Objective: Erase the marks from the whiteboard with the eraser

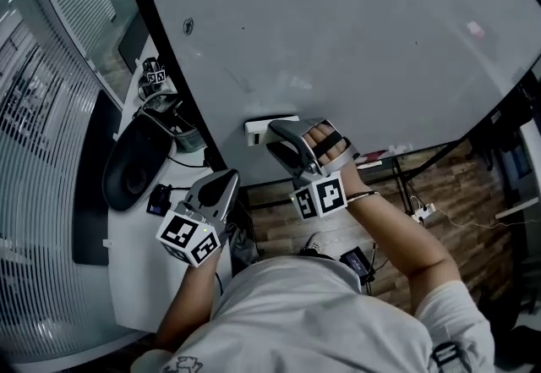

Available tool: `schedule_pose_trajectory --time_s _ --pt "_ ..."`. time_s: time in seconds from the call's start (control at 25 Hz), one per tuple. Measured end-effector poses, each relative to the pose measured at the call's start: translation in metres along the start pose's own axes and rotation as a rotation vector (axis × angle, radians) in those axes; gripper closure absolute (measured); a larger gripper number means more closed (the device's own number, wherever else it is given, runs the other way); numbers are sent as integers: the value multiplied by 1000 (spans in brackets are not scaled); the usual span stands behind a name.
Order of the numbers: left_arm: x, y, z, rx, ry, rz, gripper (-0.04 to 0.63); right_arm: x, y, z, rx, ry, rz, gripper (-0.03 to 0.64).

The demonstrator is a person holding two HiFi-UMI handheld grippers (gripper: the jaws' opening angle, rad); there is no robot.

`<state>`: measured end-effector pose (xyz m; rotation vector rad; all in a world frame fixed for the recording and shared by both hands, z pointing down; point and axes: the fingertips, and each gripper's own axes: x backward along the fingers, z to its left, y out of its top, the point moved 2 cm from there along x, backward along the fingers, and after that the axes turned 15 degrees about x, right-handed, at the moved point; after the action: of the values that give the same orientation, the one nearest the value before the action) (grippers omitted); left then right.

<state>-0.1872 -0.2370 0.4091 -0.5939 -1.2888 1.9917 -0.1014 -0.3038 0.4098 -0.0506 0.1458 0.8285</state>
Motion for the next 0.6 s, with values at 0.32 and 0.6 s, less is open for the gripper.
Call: schedule_pose_trajectory --time_s 0.32,0.6 --pt "-8 -1 10 3 8 22 588 -12 3 43 37 74 -27 382" --pt "-9 0 8 0 -12 20 588 -5 4 17 72 34 -32 382"
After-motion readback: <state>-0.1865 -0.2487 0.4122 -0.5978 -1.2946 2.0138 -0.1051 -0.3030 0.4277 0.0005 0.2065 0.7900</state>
